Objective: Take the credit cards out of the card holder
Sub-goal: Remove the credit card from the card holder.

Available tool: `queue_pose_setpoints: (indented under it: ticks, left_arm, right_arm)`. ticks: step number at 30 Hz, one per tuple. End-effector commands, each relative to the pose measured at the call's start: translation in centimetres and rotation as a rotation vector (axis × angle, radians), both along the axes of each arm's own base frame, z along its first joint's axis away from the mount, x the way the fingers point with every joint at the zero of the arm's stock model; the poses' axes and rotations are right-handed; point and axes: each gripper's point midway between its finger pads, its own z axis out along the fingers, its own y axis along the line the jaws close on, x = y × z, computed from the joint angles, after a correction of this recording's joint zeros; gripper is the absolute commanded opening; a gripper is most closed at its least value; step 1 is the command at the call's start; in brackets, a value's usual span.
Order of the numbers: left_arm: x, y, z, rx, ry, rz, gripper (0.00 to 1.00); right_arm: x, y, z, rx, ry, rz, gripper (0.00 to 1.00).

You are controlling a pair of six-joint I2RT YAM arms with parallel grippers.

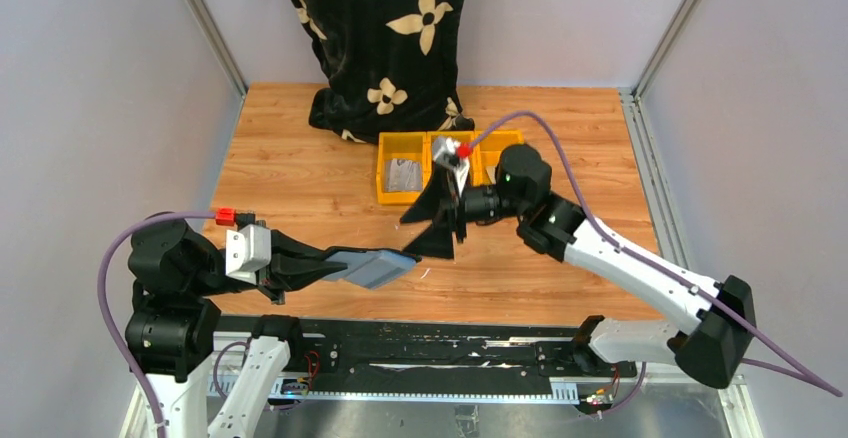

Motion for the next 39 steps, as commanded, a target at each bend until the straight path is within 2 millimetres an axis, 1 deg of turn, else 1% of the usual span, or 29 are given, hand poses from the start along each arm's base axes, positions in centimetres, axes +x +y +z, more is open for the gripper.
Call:
queue_pose_setpoints:
  ticks: [1,2,4,6,9,11,15,18,23,26,31,34,36,39]
  left_arm:
    - [-0.7,0.0,1.1,0.001,-0.078,-0.02,0.0]
    - [-0.8,0.0,1.1,0.001,-0.076,-0.021,0.0]
    - [-0.7,0.0,1.2,0.0,-0.077,-0.02,0.0]
    - [-0.7,0.0,1.3,0.0,-0.076,-0.015,0.0]
    - [-0.9,0.0,1.5,-0.002,-0.075,-0.019,0.0]
    - [-1.0,0.0,1.6,-0.004,-0.07,-0.019,0.0]
    - [-1.2,0.0,1.7,-0.005,-0.077,-0.016,0.0]
    - [-1.1,0.0,1.8,-0.005,-0.077,-0.008,0.0]
    - [-0.8,0.1,1.9,-0.003,-0.074,0.01,0.0]
    - [-0.6,0.1,1.9,-0.003,-0.07,0.018,0.0]
    - [-0.4,0.1,2.0,-0.005,-0.058,0.022,0.0]
    - [-0.3,0.1,2.0,-0.005,-0.052,0.029,0.0]
    - [-0.1,0.2,2.1,-0.006,-0.047,0.034,0.0]
    - [0.0,0.1,2.2,-0.007,-0.038,0.033,0.0]
  right_arm:
    - [-6.6,-0.4,0.2,0.082,-0.155,0.174,0.8]
    - [-7.7,-0.4,0.2,0.09,-0.181,0.184,0.8]
    - [-9.1,-0.3,0.0,0.088,-0.22,0.184,0.8]
    - [-9.8,0.1,0.0,0.078,-0.238,0.165,0.79]
    - [-10.0,0.8,0.4,0.083,-0.256,0.123,0.75]
    - [-9.9,1.1,0.7,0.088,-0.272,0.095,0.72]
    - [-10.1,1.2,0.7,0.084,-0.279,0.088,0.72]
    - [-10.5,1.2,0.5,0.074,-0.287,0.093,0.73]
    - [-11.3,1.2,0.2,0.06,-0.33,0.1,0.77]
    - [-11.3,1.1,0.1,0.057,-0.35,0.079,0.79]
    - [-11.2,0.8,1.0,0.1,-0.395,0.027,0.8]
    - [-11.2,0.7,1.8,0.13,-0.414,0.006,0.77]
    - [-11.1,0.6,2.2,0.14,-0.417,-0.013,0.73]
    - [-10.8,0.5,2.9,0.16,-0.456,-0.042,0.58]
